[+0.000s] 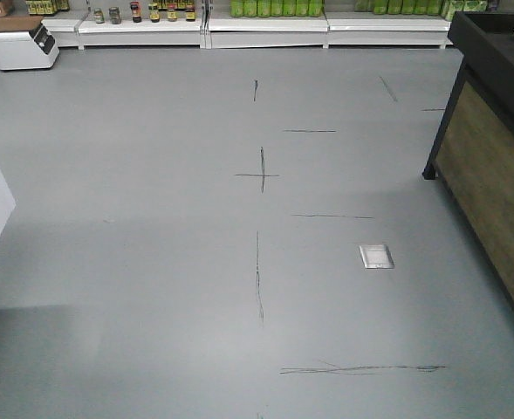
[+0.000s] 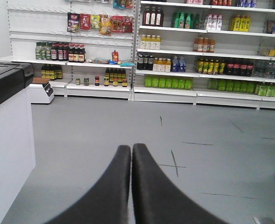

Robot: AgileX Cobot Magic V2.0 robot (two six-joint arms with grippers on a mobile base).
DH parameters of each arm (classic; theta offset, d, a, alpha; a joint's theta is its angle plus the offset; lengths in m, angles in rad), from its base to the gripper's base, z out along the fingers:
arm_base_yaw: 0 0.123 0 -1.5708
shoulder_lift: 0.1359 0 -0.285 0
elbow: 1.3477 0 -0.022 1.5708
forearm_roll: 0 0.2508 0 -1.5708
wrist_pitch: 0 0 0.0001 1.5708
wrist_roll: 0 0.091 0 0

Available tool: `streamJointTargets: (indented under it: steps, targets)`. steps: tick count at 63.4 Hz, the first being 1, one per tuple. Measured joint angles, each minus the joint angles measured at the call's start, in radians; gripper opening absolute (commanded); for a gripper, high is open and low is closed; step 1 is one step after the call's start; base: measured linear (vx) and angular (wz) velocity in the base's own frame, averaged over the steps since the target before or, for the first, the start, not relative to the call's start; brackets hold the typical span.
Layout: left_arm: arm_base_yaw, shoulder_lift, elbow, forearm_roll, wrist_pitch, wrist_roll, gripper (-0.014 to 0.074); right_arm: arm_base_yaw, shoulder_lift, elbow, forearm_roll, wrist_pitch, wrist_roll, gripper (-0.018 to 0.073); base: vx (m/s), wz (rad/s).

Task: Pick three apples into basket with both arms
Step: 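Drive the base across the floor toward the fruit display tables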

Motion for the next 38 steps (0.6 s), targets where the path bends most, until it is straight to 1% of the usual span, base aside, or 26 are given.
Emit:
streamJointTargets:
  steps: [38]
  targets:
    - [0.000, 0.000, 0.000, 0.000, 0.000, 0.000, -0.0006, 0.000, 0.000, 0.000, 0.000, 0.001, 0.000, -0.0005, 0.02, 0.04]
